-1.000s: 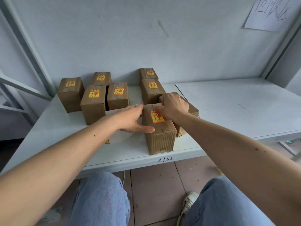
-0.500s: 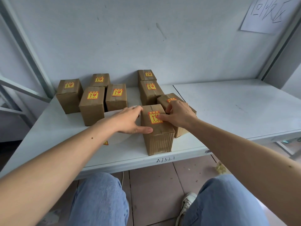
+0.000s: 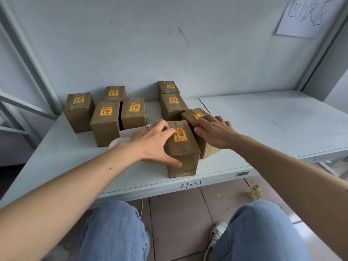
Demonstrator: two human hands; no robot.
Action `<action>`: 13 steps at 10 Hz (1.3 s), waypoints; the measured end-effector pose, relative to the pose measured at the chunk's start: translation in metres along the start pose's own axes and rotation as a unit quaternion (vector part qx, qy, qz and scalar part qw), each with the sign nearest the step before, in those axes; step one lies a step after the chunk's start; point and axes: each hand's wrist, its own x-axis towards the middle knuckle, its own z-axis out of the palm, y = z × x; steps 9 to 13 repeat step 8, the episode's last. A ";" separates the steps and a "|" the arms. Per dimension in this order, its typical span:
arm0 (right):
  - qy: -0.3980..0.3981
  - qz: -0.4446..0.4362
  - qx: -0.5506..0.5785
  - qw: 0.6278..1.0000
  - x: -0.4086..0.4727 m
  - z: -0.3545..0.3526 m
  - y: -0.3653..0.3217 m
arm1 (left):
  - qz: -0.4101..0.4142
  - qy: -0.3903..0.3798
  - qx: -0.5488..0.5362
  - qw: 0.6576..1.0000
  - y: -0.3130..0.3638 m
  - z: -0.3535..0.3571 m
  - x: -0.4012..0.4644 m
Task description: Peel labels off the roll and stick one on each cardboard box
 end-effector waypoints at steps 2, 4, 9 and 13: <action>0.029 0.031 0.030 0.999 0.009 0.002 0.001 | -0.013 0.027 0.016 0.999 -0.001 0.006 0.023; 0.045 0.033 0.037 0.998 0.021 0.006 -0.002 | -0.038 0.064 0.012 0.997 0.001 0.012 0.038; 0.152 0.013 0.078 0.985 0.013 0.007 -0.003 | -0.032 0.095 -0.037 0.994 -0.003 0.014 0.027; 0.152 0.013 0.078 0.985 0.013 0.007 -0.003 | -0.032 0.095 -0.037 0.994 -0.003 0.014 0.027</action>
